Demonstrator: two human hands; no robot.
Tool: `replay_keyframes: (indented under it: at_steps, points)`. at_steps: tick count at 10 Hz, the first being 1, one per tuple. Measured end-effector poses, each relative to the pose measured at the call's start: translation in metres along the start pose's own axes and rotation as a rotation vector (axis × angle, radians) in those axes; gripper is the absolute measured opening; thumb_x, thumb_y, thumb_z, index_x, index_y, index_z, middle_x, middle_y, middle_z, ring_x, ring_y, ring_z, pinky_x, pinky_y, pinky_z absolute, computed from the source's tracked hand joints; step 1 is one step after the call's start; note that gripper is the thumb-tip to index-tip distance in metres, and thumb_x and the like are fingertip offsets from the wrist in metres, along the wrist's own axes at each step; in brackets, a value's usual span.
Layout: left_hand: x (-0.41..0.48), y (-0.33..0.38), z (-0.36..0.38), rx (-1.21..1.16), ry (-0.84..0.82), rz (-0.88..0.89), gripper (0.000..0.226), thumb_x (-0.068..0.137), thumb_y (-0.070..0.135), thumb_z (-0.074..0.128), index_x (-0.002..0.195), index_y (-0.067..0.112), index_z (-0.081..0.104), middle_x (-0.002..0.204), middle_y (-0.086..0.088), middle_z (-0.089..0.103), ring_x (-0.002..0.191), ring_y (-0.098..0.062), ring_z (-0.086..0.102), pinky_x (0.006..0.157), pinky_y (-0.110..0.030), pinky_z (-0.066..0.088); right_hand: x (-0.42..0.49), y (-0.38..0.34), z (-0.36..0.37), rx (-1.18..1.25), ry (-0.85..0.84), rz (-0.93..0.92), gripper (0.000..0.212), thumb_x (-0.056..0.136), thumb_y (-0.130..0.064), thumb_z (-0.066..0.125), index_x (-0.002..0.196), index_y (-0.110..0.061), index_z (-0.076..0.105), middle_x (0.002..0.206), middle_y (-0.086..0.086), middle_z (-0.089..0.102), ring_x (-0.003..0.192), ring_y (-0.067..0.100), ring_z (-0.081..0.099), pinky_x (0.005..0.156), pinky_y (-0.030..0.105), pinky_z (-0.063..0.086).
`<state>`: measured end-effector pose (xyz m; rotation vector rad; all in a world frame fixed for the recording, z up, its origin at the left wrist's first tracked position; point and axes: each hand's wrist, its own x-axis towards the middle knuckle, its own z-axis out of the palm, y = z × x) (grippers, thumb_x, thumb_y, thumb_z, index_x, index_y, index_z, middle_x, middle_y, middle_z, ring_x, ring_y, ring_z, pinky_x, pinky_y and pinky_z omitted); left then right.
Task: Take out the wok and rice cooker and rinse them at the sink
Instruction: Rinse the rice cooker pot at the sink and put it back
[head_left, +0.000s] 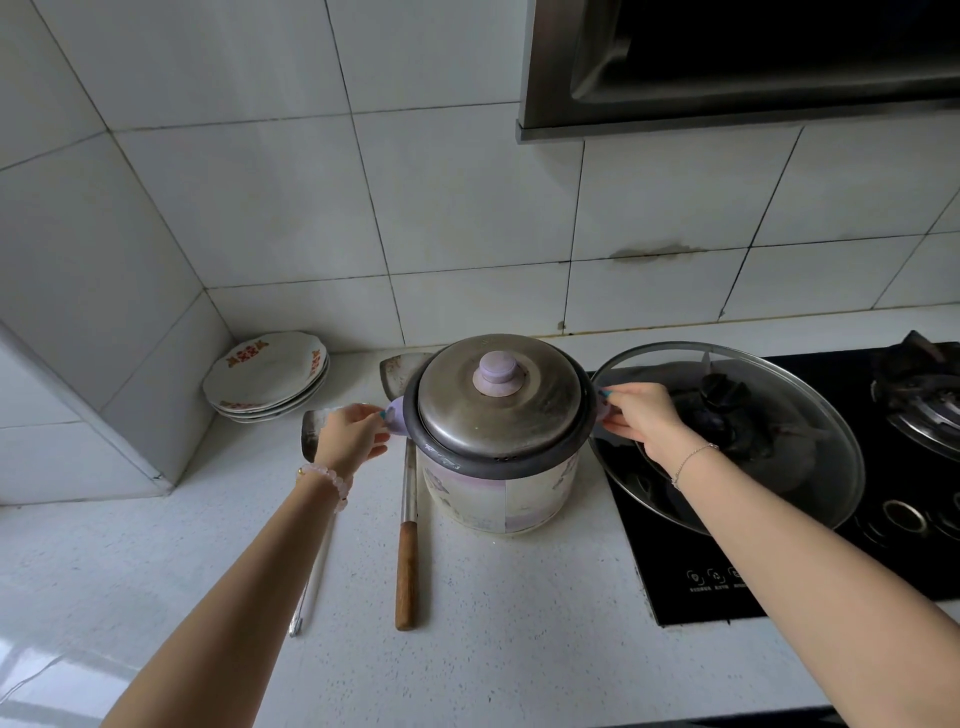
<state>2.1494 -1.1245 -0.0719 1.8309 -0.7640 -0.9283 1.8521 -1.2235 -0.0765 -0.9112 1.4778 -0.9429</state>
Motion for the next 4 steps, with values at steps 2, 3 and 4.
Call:
replay_keyframes:
  at_steps: [2, 3, 4]
  points:
    - [-0.008, 0.002, -0.012, 0.238, 0.036, 0.193, 0.021, 0.093, 0.009, 0.051, 0.108, 0.001, 0.063, 0.101, -0.019, 0.065, 0.091, -0.032, 0.063, 0.079, -0.041, 0.055, -0.003, 0.003, -0.007, -0.18, 0.008, -0.1, 0.022, 0.093, -0.007, 0.055, 0.112, -0.002, 0.064, 0.105, 0.019, 0.066, 0.1, 0.032, 0.064, 0.079, 0.035, 0.053]
    - [-0.011, 0.004, -0.014, 0.251, 0.057, 0.259, 0.025, 0.093, 0.01, 0.053, 0.115, -0.001, 0.061, 0.109, -0.018, 0.065, 0.097, -0.031, 0.064, 0.09, -0.046, 0.052, -0.003, 0.008, -0.011, -0.236, 0.011, -0.136, 0.024, 0.093, -0.011, 0.055, 0.114, -0.004, 0.063, 0.1, 0.014, 0.066, 0.096, 0.029, 0.065, 0.083, 0.037, 0.055]
    - [-0.017, 0.006, -0.015, 0.252, 0.076, 0.313, 0.024, 0.093, 0.011, 0.053, 0.112, 0.001, 0.063, 0.109, -0.016, 0.066, 0.094, -0.028, 0.065, 0.088, -0.046, 0.053, -0.011, 0.007, -0.013, -0.281, 0.034, -0.18, 0.023, 0.093, -0.012, 0.054, 0.113, -0.006, 0.063, 0.098, 0.011, 0.066, 0.095, 0.03, 0.065, 0.085, 0.04, 0.055]
